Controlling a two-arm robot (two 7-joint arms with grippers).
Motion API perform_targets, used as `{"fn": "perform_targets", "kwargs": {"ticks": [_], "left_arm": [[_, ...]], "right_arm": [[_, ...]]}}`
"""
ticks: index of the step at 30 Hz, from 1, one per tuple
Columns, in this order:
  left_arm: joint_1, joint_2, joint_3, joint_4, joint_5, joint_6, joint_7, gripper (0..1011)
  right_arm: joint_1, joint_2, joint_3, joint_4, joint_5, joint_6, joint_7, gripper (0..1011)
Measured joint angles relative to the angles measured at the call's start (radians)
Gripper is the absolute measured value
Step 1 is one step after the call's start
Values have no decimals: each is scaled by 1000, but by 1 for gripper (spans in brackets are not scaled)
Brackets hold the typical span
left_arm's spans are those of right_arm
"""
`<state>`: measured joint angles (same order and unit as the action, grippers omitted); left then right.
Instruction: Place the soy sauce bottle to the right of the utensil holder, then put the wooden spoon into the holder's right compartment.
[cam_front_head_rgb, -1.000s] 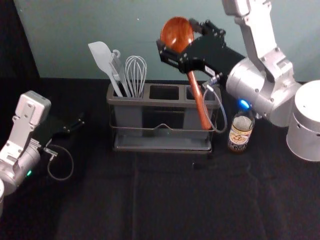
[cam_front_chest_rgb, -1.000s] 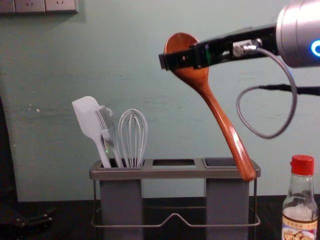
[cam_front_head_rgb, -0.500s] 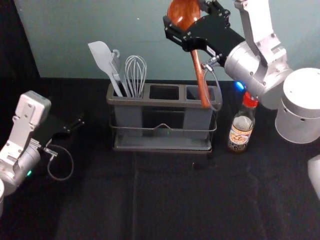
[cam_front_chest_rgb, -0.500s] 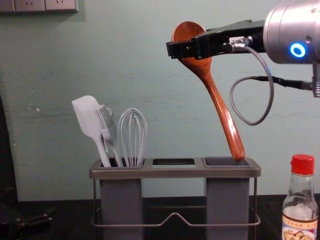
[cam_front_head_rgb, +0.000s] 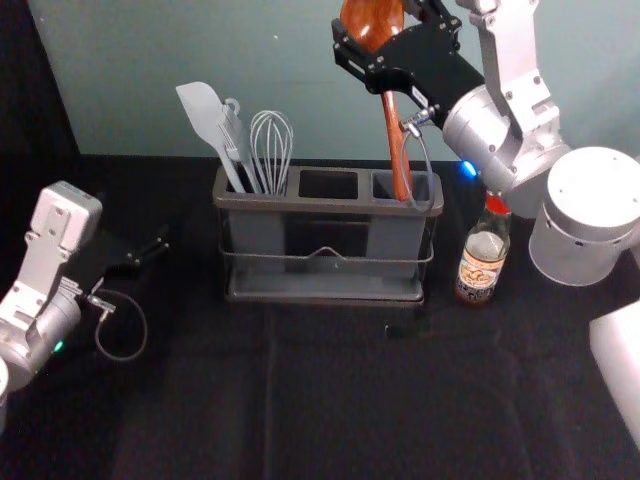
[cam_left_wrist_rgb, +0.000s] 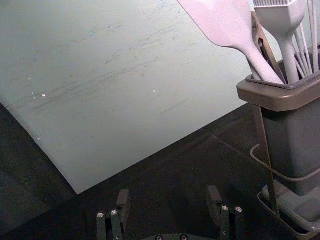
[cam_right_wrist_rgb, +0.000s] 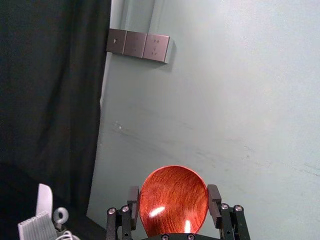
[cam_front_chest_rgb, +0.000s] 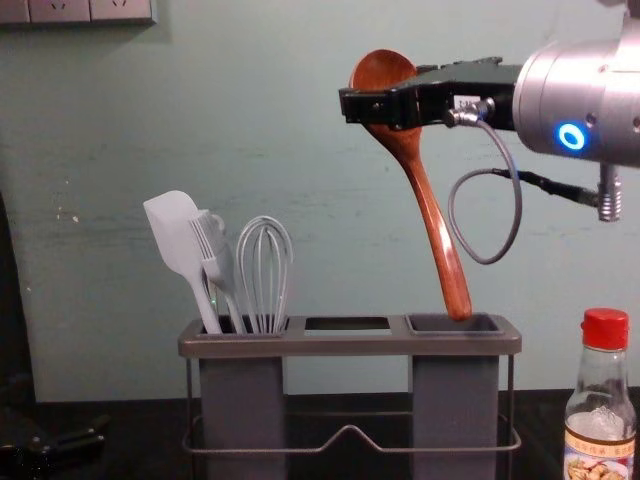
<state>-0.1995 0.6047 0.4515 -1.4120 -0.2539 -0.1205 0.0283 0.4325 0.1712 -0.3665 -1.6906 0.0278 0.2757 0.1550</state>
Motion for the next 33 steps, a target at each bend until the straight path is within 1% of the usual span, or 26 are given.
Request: {"fn": "perform_targets", "kwargs": {"ticks": [5, 10, 18, 27, 33], "left_arm": [[0, 0, 0, 0, 0, 0, 0, 1005], [0, 0, 0, 0, 0, 0, 0, 1005], [0, 0, 0, 0, 0, 0, 0, 1005], [0, 0, 0, 0, 0, 0, 0, 1005], [0, 0, 0, 0, 0, 0, 0, 1005]], "right_arm": [[-2, -9, 4, 23, -24, -32, -5, 838], [-7, -15, 9, 36, -44, -49, -6, 839], [-21, -21, 16, 41, -62, -55, 1, 838], [-46, -24, 37, 42, -79, -58, 23, 838], [-64, -27, 43, 34, -88, -55, 36, 839]]}}
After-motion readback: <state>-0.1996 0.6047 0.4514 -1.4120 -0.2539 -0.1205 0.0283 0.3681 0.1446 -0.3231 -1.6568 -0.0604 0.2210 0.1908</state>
